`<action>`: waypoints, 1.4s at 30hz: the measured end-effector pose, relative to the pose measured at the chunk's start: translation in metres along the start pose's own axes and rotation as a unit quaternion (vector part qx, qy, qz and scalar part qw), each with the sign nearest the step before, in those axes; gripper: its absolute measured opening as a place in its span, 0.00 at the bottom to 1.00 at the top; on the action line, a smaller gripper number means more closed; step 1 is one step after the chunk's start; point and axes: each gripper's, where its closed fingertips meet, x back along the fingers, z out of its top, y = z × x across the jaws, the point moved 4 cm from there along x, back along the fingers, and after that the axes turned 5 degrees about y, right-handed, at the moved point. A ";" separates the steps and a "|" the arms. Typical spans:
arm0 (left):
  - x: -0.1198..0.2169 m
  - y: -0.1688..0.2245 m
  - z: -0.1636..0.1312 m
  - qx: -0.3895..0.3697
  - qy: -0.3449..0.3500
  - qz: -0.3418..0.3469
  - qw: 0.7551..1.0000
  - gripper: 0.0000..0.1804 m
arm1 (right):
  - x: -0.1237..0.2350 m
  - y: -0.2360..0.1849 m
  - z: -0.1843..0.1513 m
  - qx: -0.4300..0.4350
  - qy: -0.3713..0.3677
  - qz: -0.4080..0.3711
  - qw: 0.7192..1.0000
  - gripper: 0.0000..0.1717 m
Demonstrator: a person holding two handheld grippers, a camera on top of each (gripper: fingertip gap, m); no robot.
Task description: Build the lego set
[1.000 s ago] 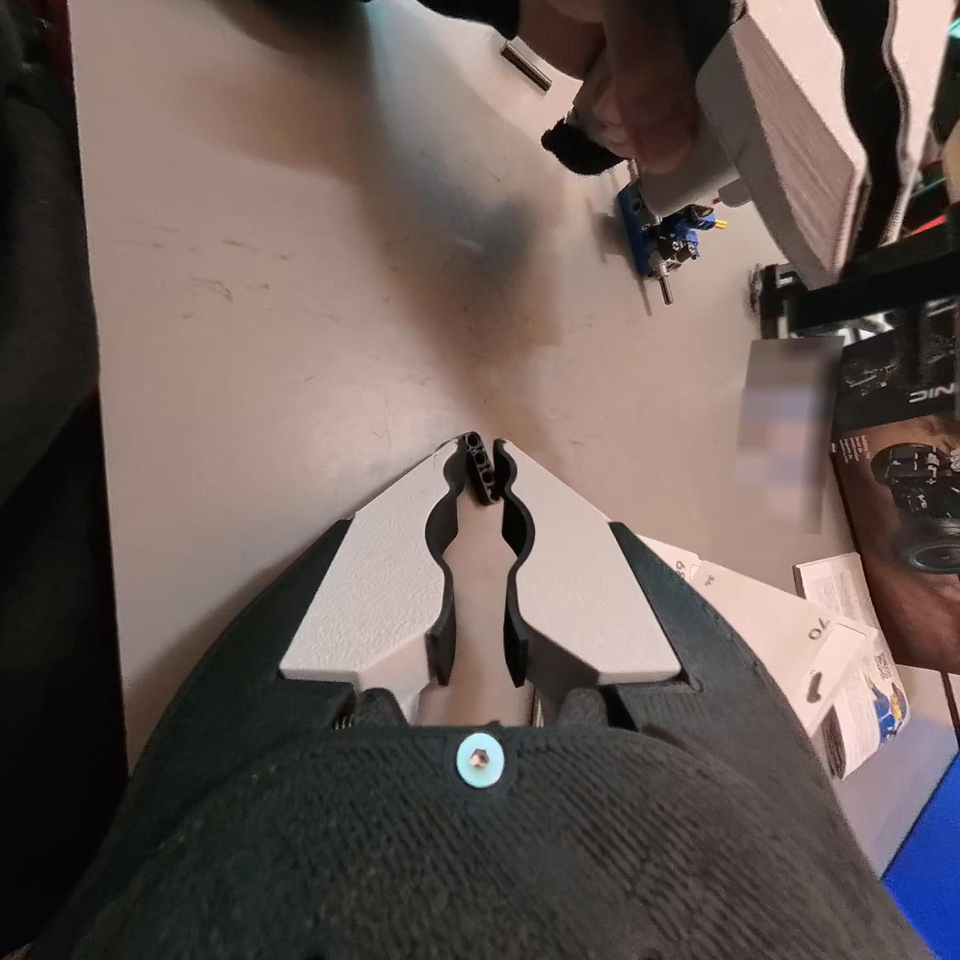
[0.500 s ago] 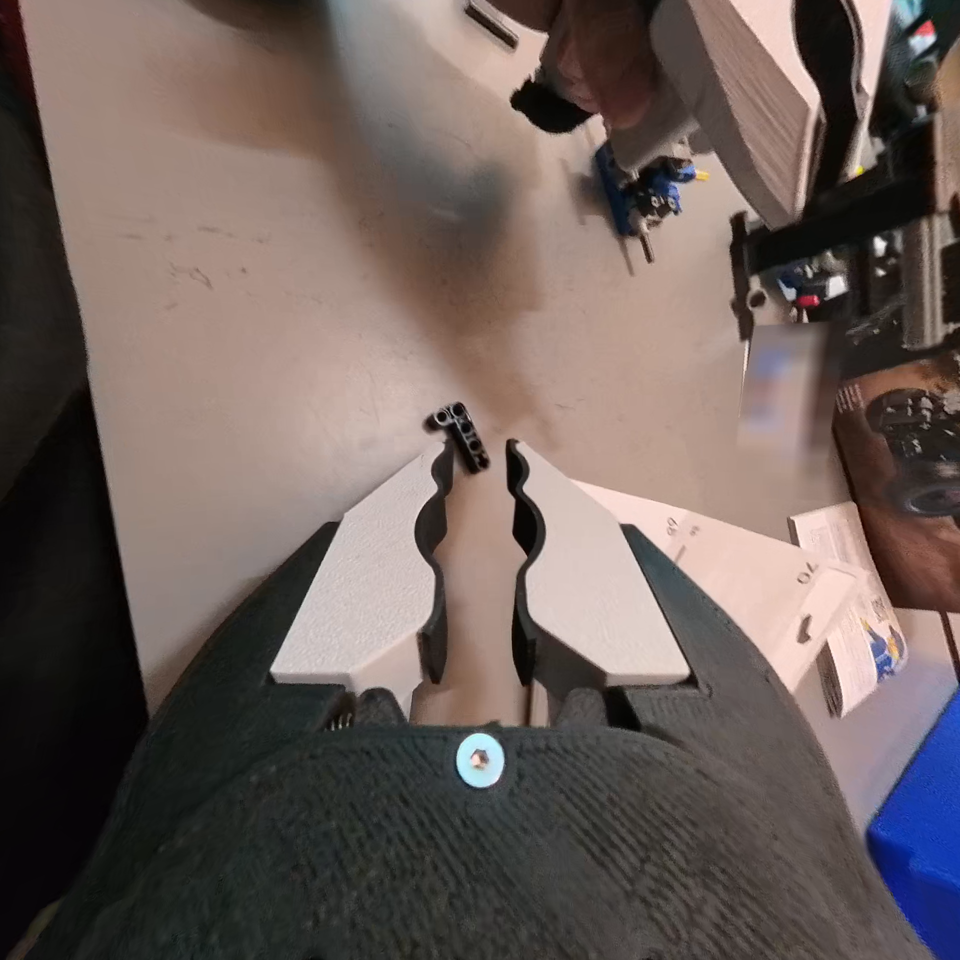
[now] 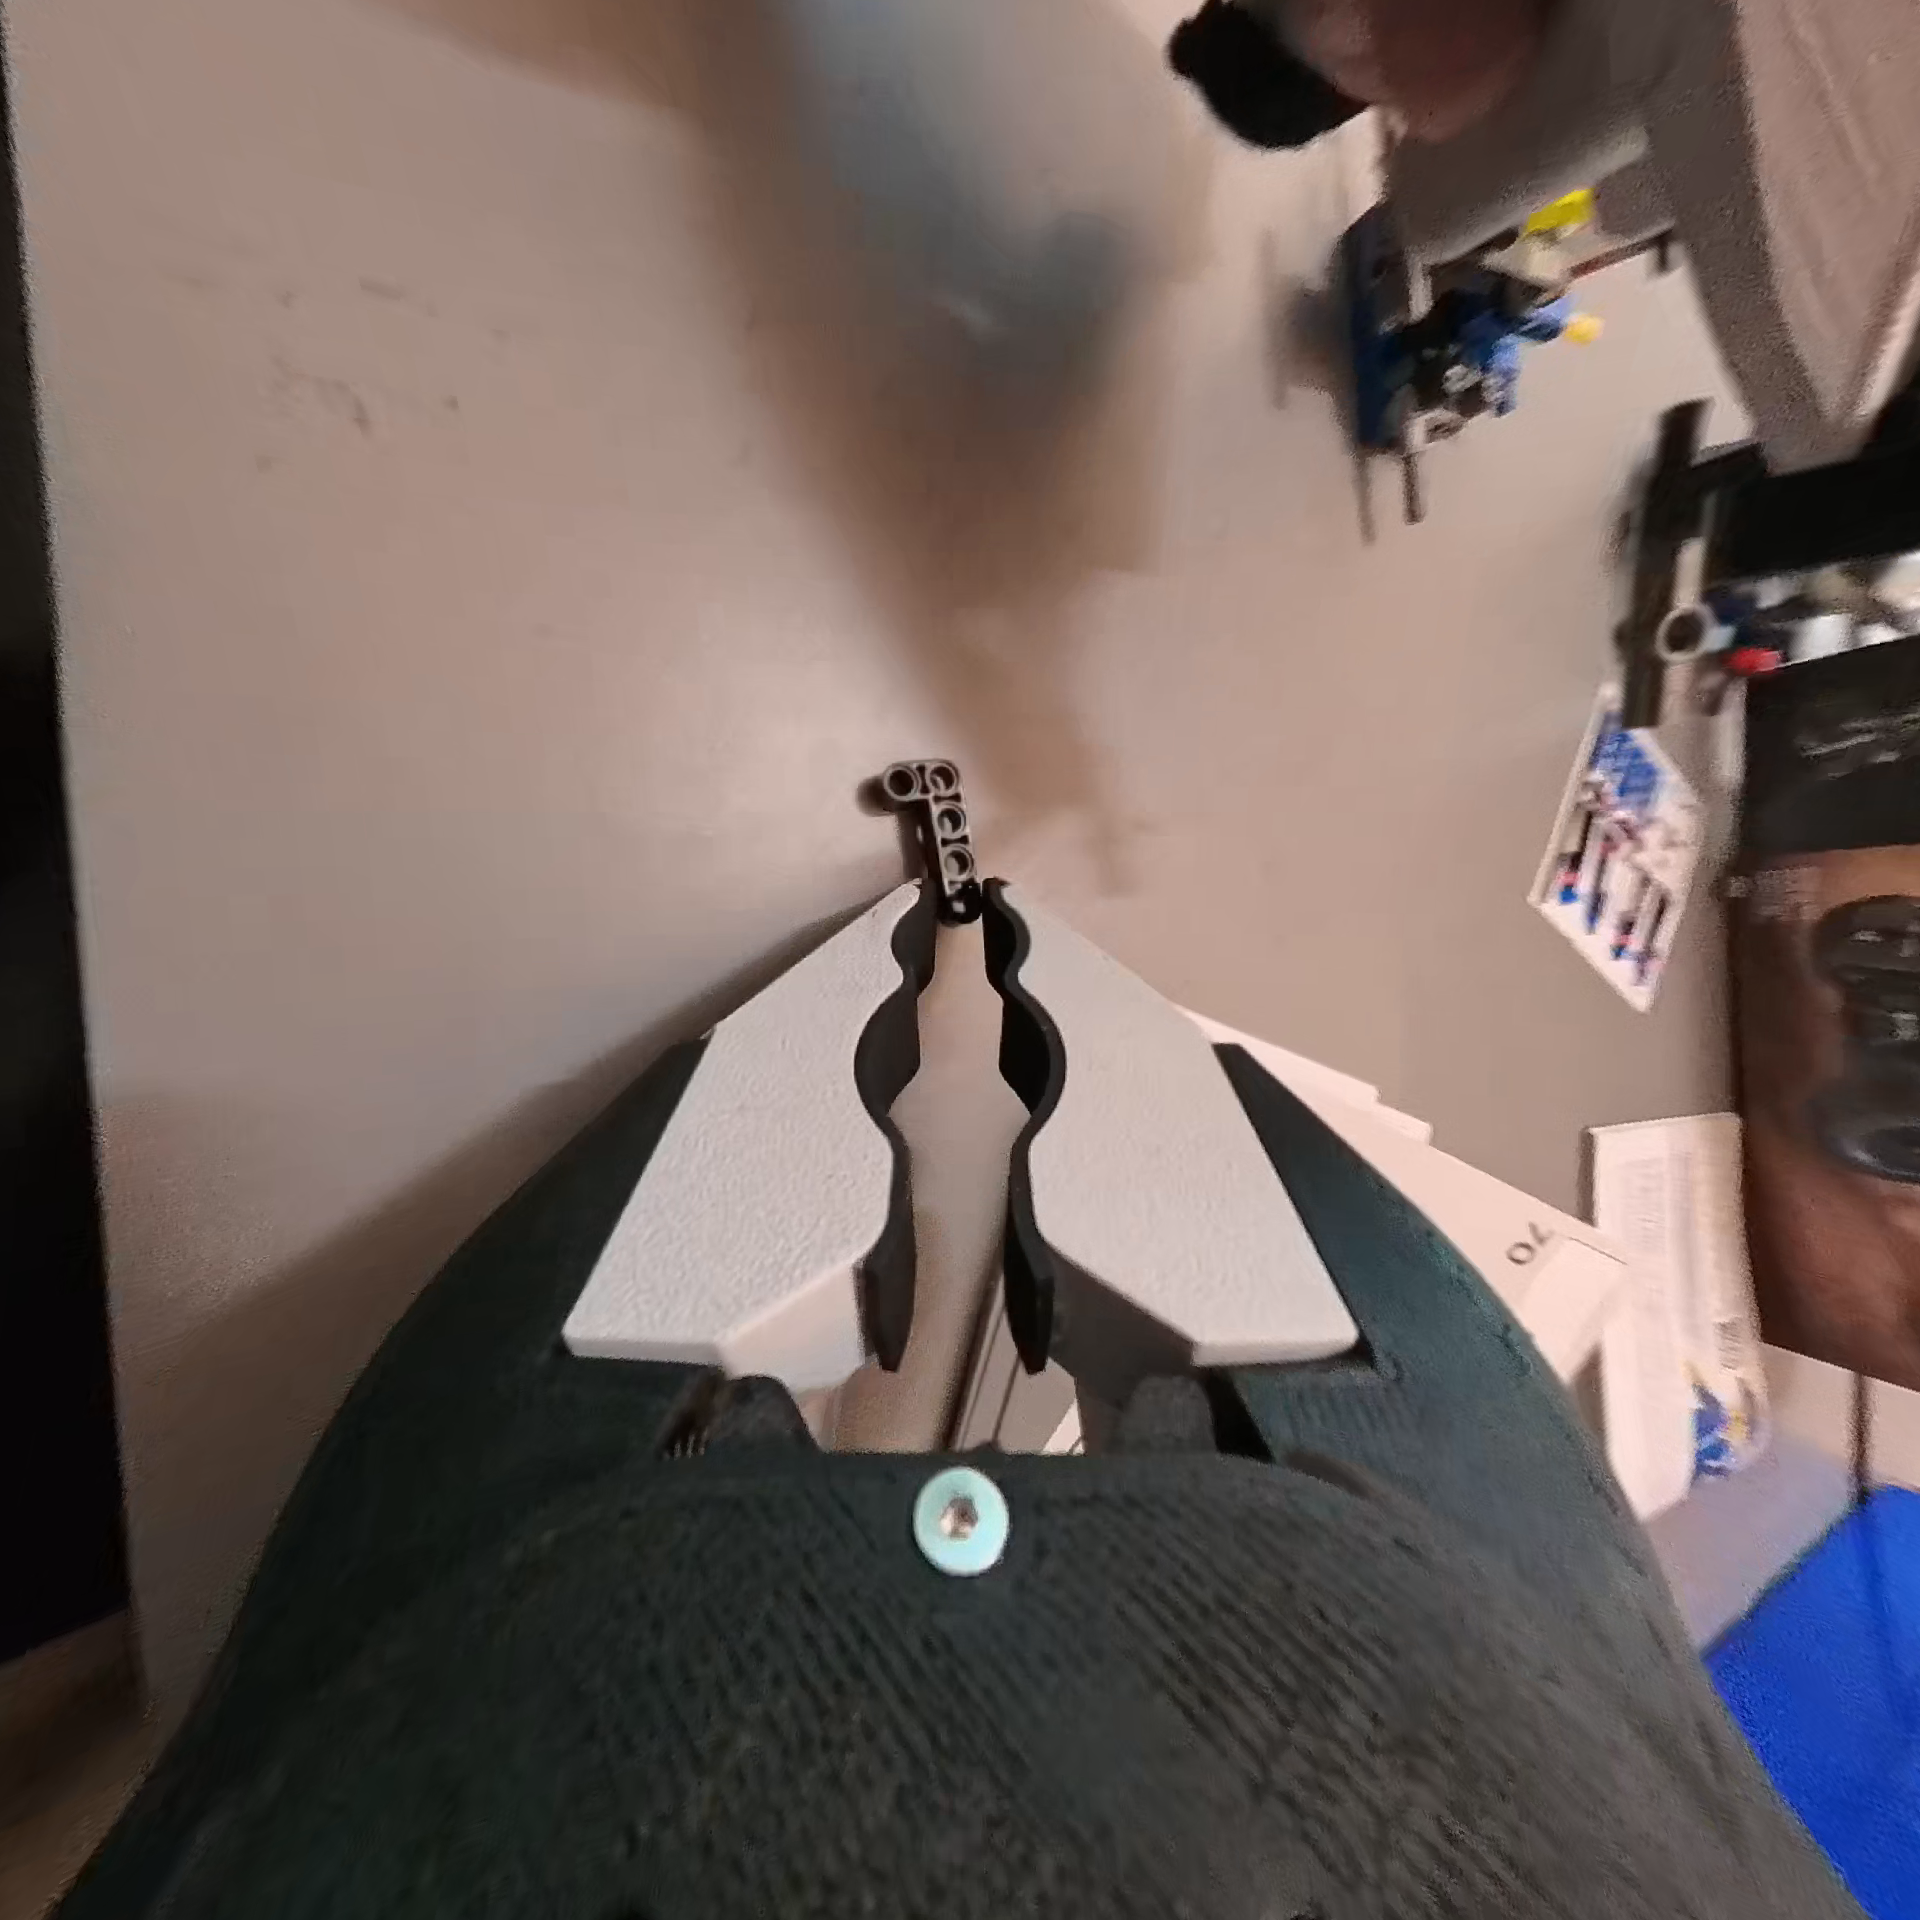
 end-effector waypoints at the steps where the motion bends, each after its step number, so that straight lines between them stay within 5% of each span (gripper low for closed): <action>1: 0.001 -0.003 -0.001 -0.002 -0.004 0.010 1.000 0.02 | -0.001 0.002 0.002 0.009 0.007 -0.025 1.000 0.03; 6: 0.011 -0.004 -0.023 -0.058 -0.136 0.010 0.989 0.02 | 0.006 0.011 0.005 0.073 0.013 -0.185 0.980 0.03; 11: 0.018 0.020 -0.056 -0.089 -0.299 -0.094 0.945 0.02 | 0.027 0.018 0.009 0.072 0.044 -0.281 0.956 0.03; 19: 0.009 0.023 -0.060 -0.084 -0.277 -0.097 0.952 0.03 | 0.025 0.004 0.002 0.063 0.041 -0.239 0.968 0.03; 26: 0.011 0.026 -0.063 -0.205 -0.311 -0.064 0.926 0.03 | 0.029 0.006 -0.011 0.043 0.025 -0.276 0.960 0.03; 29: 0.018 0.027 -0.059 -0.211 -0.332 -0.043 0.919 0.13 | 0.032 0.007 -0.012 0.041 0.029 -0.300 0.953 0.03; 32: 0.023 0.031 -0.039 -0.150 -0.307 -0.012 0.940 0.21 | 0.038 0.012 -0.009 0.037 0.043 -0.329 0.943 0.03; 35: 0.003 0.043 0.001 0.048 -0.198 0.024 0.979 0.17 | 0.043 0.015 -0.004 0.037 0.060 -0.357 0.932 0.03; 38: -0.017 0.045 0.017 0.255 -0.141 0.051 0.955 0.16 | 0.045 0.014 0.004 0.049 0.080 -0.365 0.926 0.03; 42: -0.023 0.050 0.011 0.327 -0.157 0.020 0.932 0.16 | 0.051 0.014 0.012 0.050 0.094 -0.375 0.921 0.03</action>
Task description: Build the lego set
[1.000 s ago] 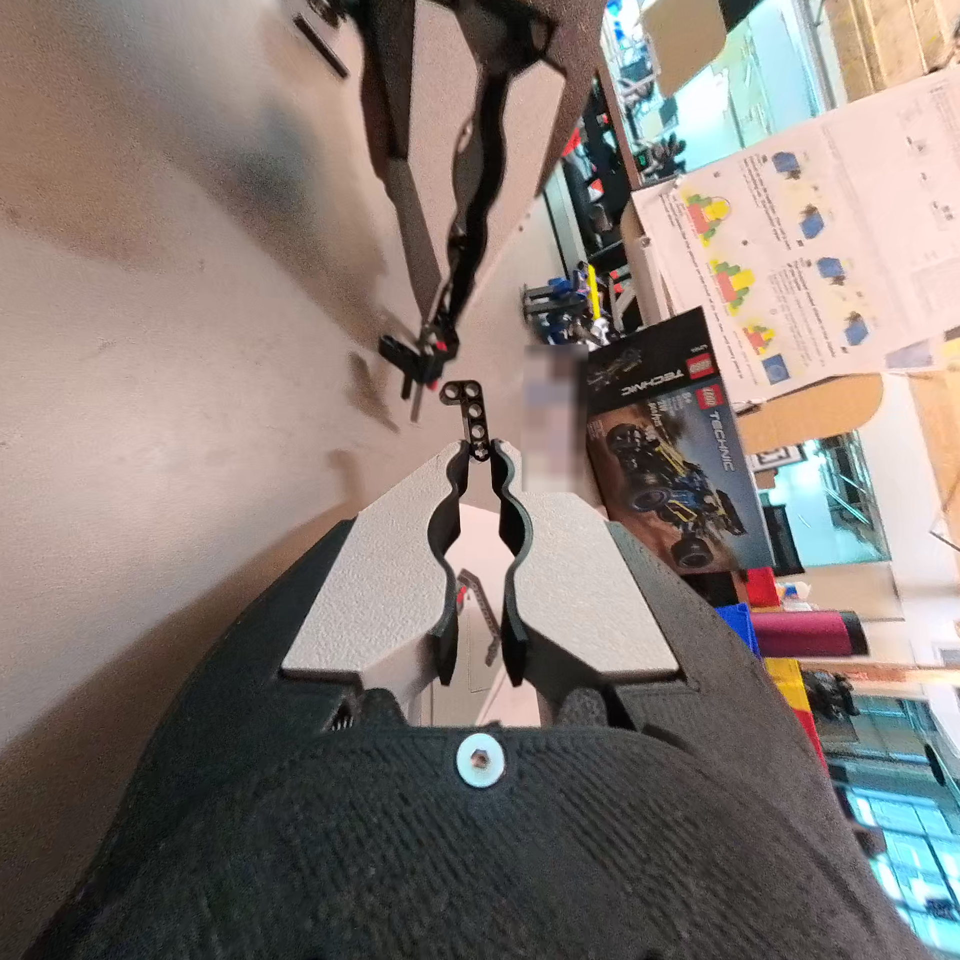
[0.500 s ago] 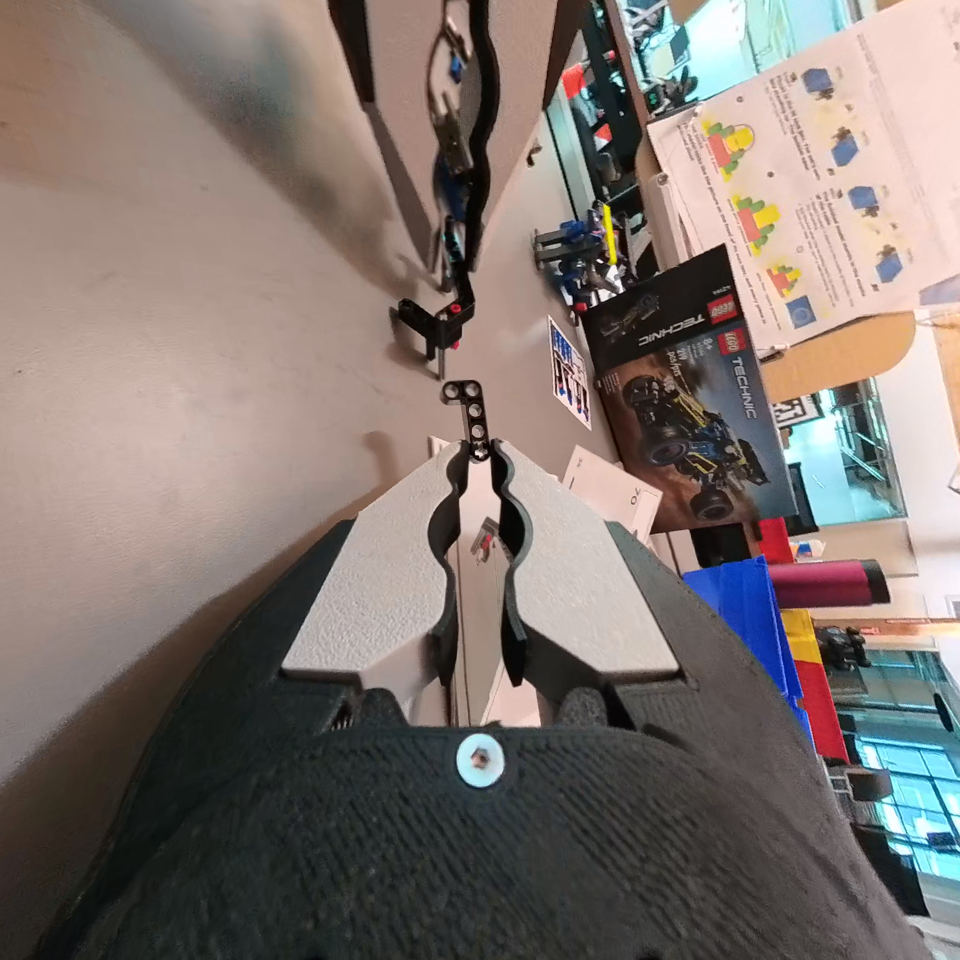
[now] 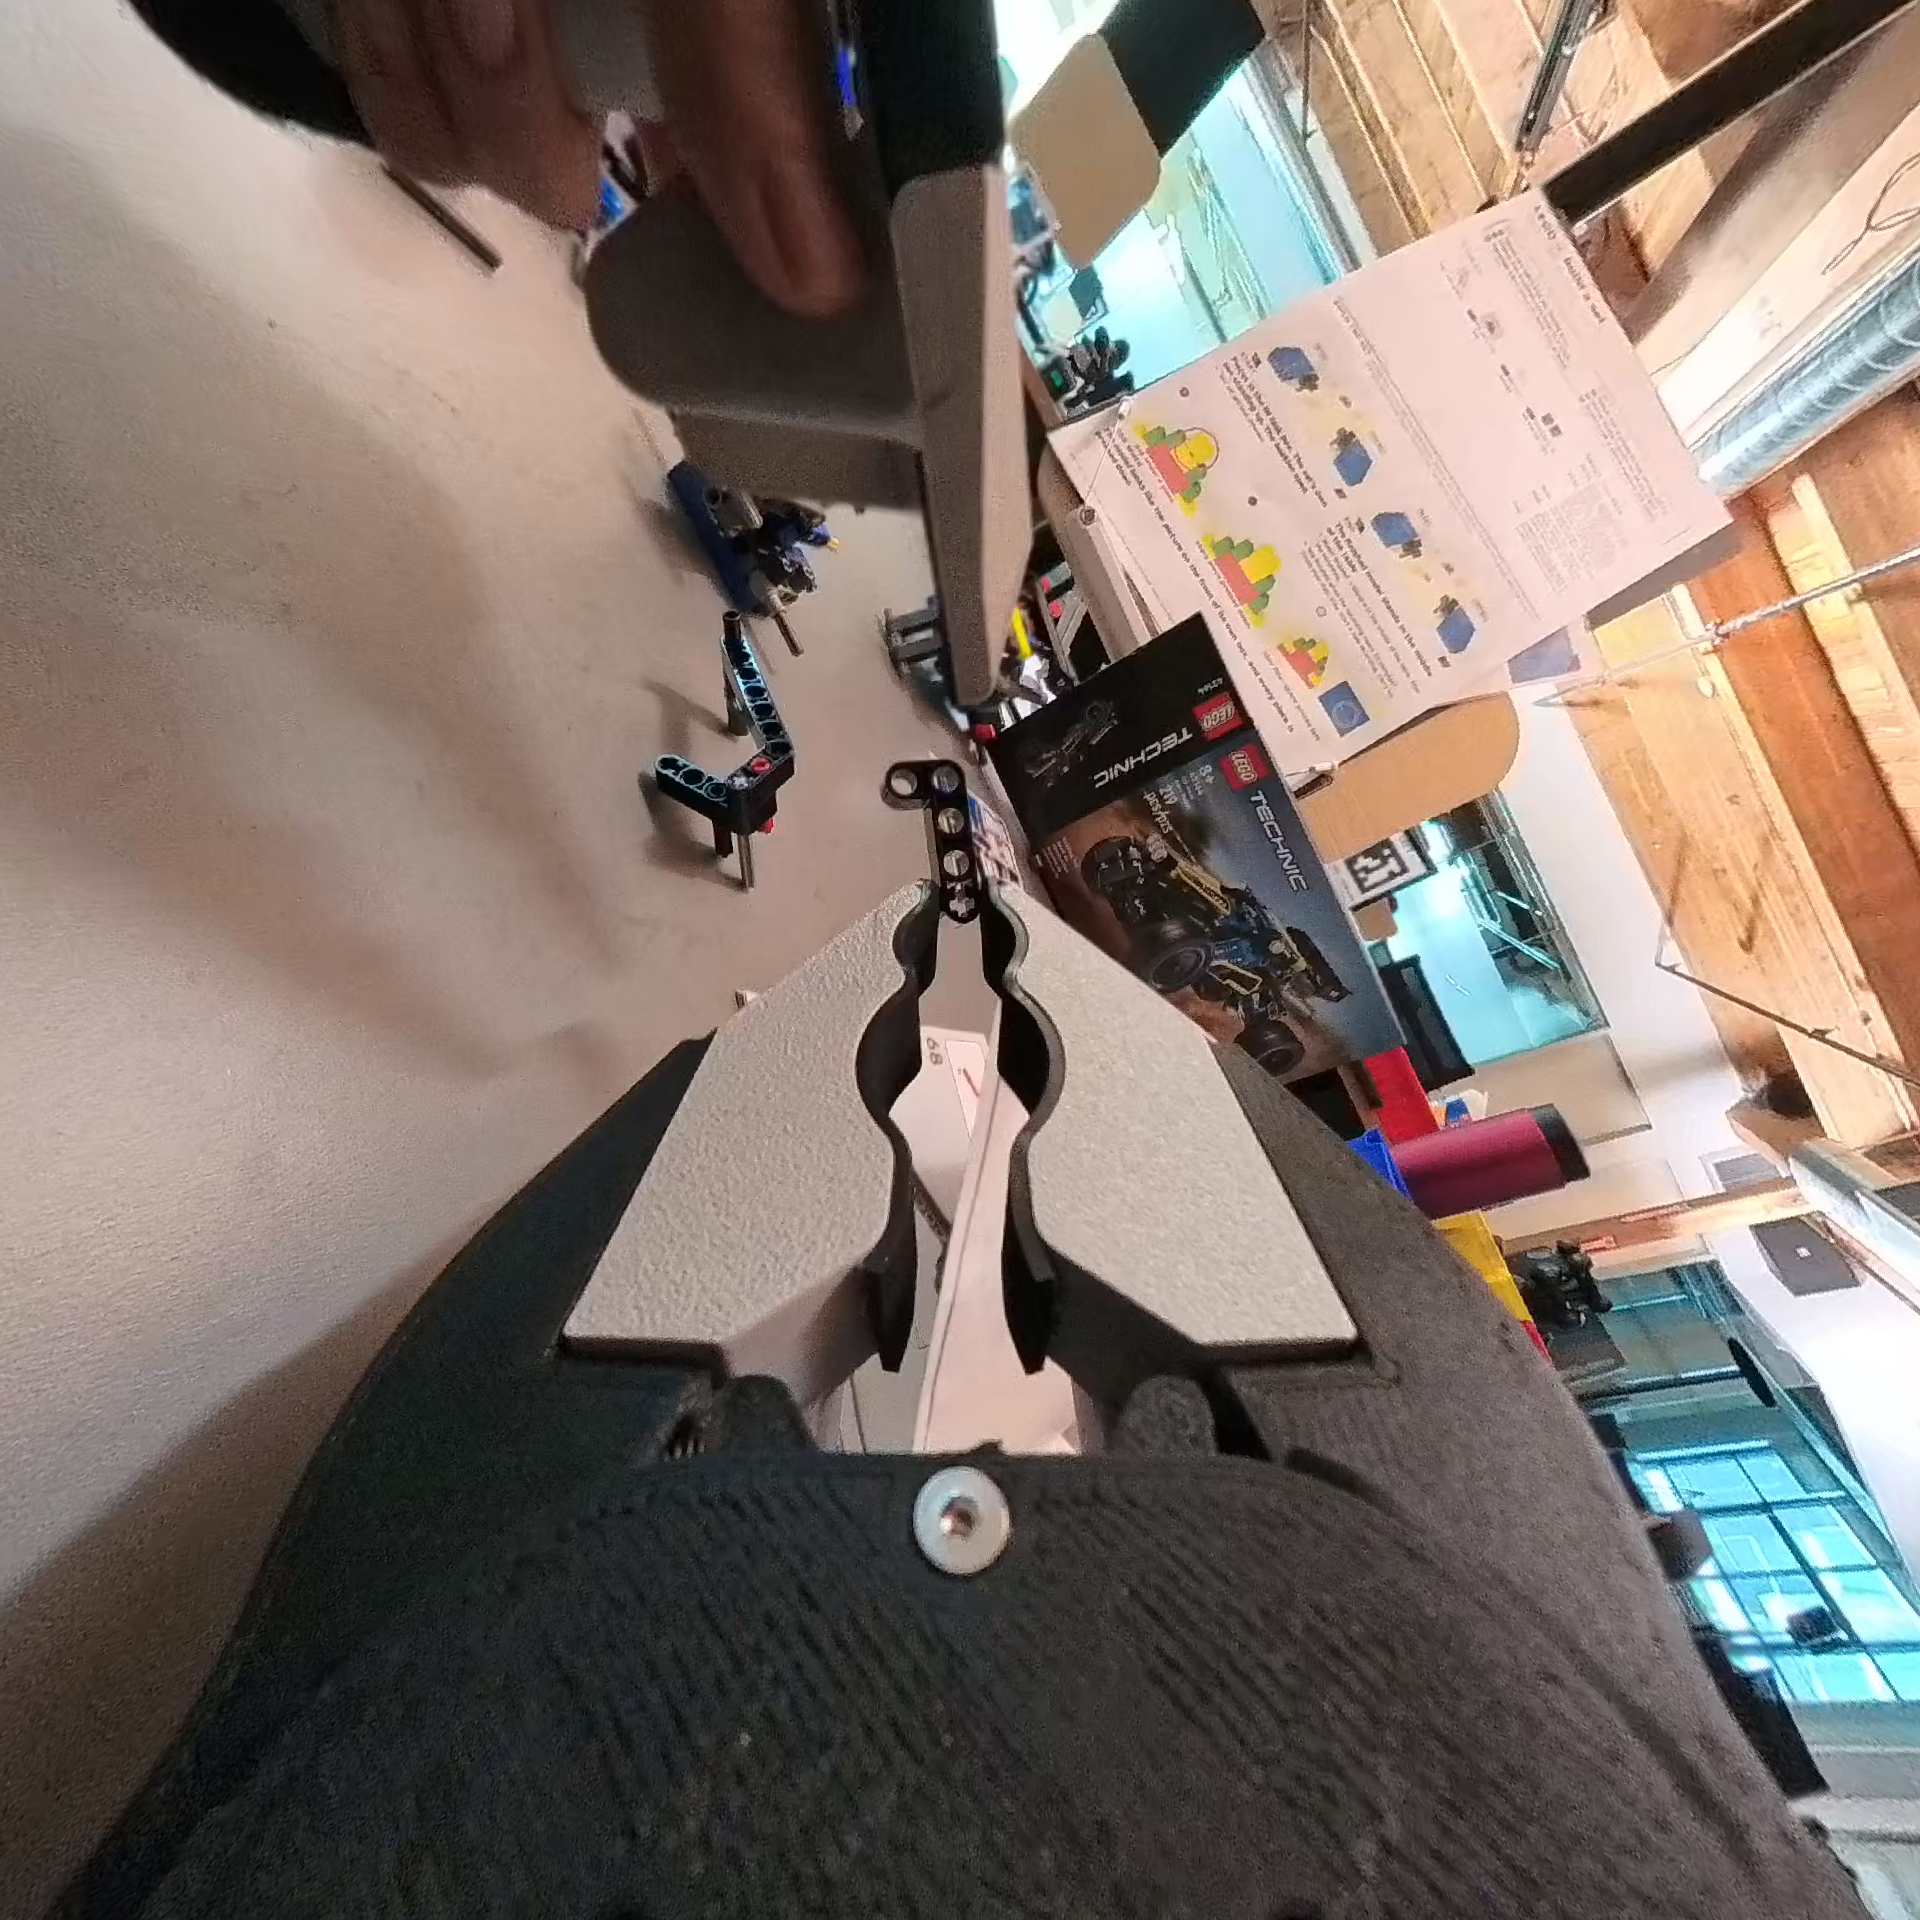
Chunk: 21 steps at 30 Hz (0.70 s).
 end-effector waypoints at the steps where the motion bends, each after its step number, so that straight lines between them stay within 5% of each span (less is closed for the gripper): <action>1: -0.002 0.001 -0.002 0.002 -0.007 -0.008 1.000 0.15 | 0.001 0.001 0.002 0.002 0.006 -0.002 1.000 0.03; 7: -0.011 0.006 -0.015 -0.022 -0.056 -0.041 0.997 0.04 | 0.003 0.002 0.009 -0.009 0.022 0.015 1.000 0.03; 12: -0.006 0.006 -0.020 -0.147 -0.079 -0.060 0.984 0.03 | 0.007 -0.009 0.007 -0.063 0.041 0.113 0.991 0.06; 17: 0.001 0.017 -0.030 -0.382 -0.115 -0.119 0.909 0.03 | 0.022 -0.007 0.005 -0.214 0.062 0.246 0.943 0.13; 21: -0.002 0.033 -0.027 -0.471 -0.101 -0.169 0.860 0.03 | 0.029 -0.017 0.005 -0.264 0.072 0.336 0.901 0.14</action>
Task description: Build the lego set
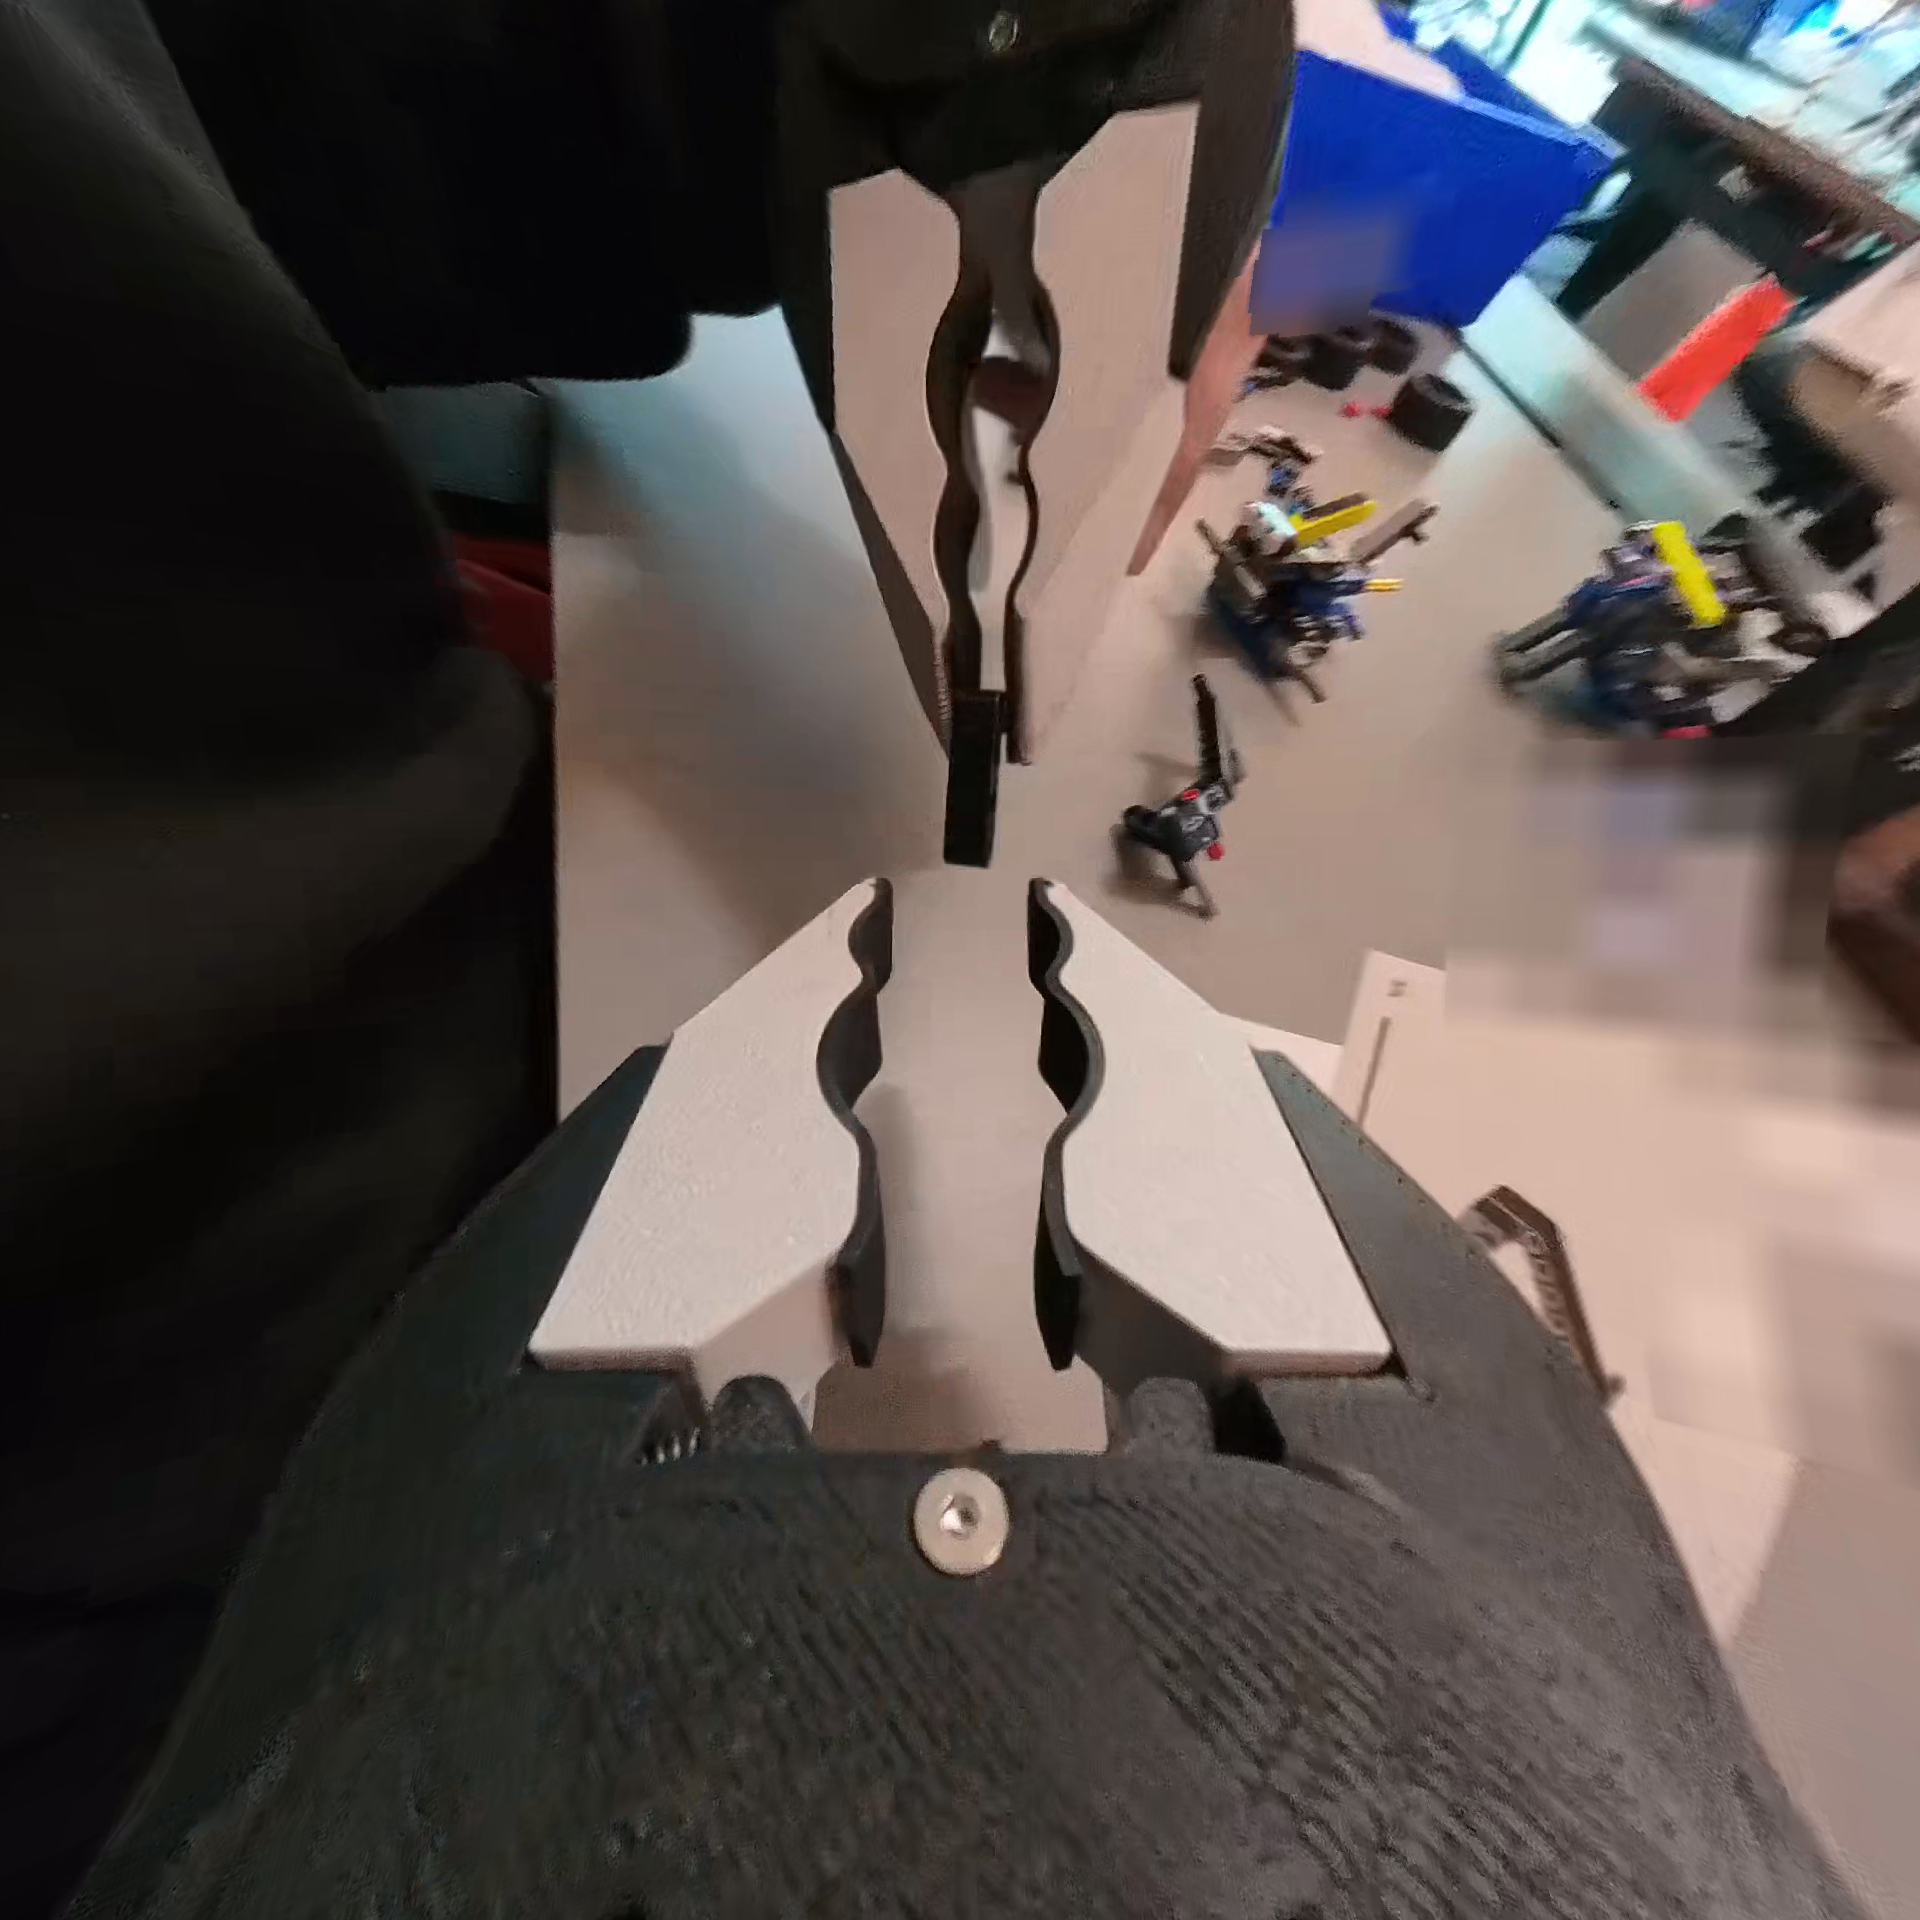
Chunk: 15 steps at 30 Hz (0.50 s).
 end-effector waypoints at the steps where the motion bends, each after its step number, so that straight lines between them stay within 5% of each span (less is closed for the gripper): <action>1: -0.001 0.000 0.004 -0.015 0.007 -0.008 1.000 0.02 | -0.001 -0.001 0.000 -0.008 0.001 0.014 1.000 0.13; 10: -0.006 0.001 0.014 -0.059 0.017 -0.038 0.997 0.02 | -0.002 -0.004 0.008 -0.007 0.026 0.076 0.997 0.05; 15: -0.002 -0.003 0.010 -0.016 0.020 -0.011 1.000 0.02 | -0.008 0.004 0.007 0.010 0.030 0.056 0.998 0.05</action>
